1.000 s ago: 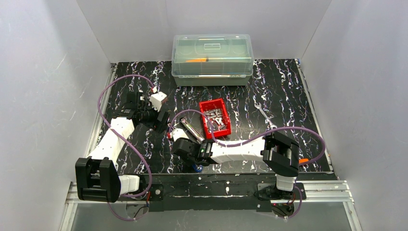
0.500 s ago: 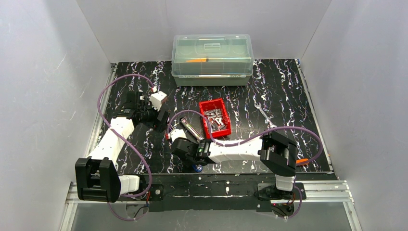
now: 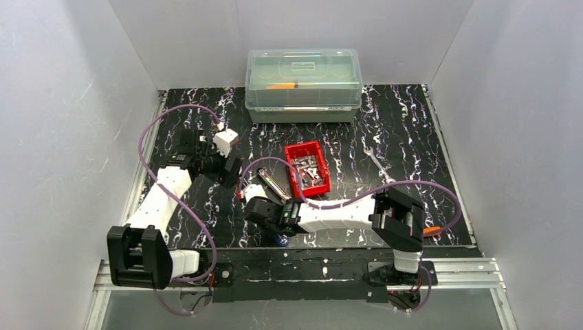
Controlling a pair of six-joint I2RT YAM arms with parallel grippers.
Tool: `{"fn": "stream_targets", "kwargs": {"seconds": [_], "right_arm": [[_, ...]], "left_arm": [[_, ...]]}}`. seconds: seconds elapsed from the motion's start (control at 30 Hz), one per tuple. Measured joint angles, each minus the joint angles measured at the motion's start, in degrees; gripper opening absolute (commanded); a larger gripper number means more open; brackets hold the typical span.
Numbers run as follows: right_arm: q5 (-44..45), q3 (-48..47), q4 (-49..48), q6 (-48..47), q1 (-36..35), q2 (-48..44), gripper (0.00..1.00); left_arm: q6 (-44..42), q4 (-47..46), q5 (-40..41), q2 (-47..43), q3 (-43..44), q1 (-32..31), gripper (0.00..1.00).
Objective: Load the staples into the stapler
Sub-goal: Install the staple into the stapler.
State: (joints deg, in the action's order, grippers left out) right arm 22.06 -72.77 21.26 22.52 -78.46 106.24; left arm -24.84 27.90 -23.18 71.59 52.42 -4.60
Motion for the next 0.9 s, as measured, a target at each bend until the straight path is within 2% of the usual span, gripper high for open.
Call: {"fn": "stream_targets", "kwargs": {"seconds": [0.67,0.9], "right_arm": [[0.09,-0.42,0.90,-0.02,-0.07,-0.17,0.20],[-0.17,1.86,-3.54,-0.02,-0.44,-5.20,0.21]], "left_arm": [[0.00,0.02,-0.22,-0.02,0.02,-0.02,0.99],[0.00,0.02,-0.22,-0.02,0.02,0.00,0.99]]}}
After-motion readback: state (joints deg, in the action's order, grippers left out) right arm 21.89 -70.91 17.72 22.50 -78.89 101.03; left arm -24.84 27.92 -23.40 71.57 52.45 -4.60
